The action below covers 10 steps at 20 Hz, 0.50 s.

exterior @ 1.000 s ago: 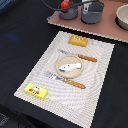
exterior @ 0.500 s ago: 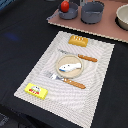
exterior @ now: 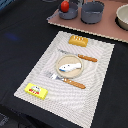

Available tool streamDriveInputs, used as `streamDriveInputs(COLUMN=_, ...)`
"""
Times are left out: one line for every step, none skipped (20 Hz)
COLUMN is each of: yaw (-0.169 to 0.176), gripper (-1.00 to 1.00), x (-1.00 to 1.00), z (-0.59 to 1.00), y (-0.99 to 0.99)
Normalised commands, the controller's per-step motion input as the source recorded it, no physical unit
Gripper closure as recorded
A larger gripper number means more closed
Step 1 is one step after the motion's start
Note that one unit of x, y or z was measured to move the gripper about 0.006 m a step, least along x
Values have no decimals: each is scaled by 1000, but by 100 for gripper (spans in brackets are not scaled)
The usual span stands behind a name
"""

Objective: Interact with the objects in diverse but meaningful ways.

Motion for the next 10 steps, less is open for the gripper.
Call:
streamDriveInputs(yaw=-45, gripper=-100, x=97, z=-346, y=223)
streamDriveInputs(yaw=-52, gripper=-100, x=103, z=-331, y=194)
streamDriveInputs(yaw=-54, gripper=-100, x=91, z=-329, y=171)
streamDriveInputs(yaw=-54, gripper=-100, x=109, z=-309, y=200)
streamDriveInputs(yaw=-50, gripper=-100, x=103, z=-311, y=186)
streamDriveInputs(yaw=-49, gripper=-100, x=97, z=-317, y=163)
streamDriveInputs(yaw=-48, gripper=-100, x=71, z=-329, y=137)
streamDriveInputs(yaw=-45, gripper=-100, x=71, z=-331, y=143)
streamDriveInputs(yaw=-44, gripper=-100, x=71, z=-323, y=143)
streamDriveInputs(yaw=-39, gripper=-100, x=40, z=-306, y=120)
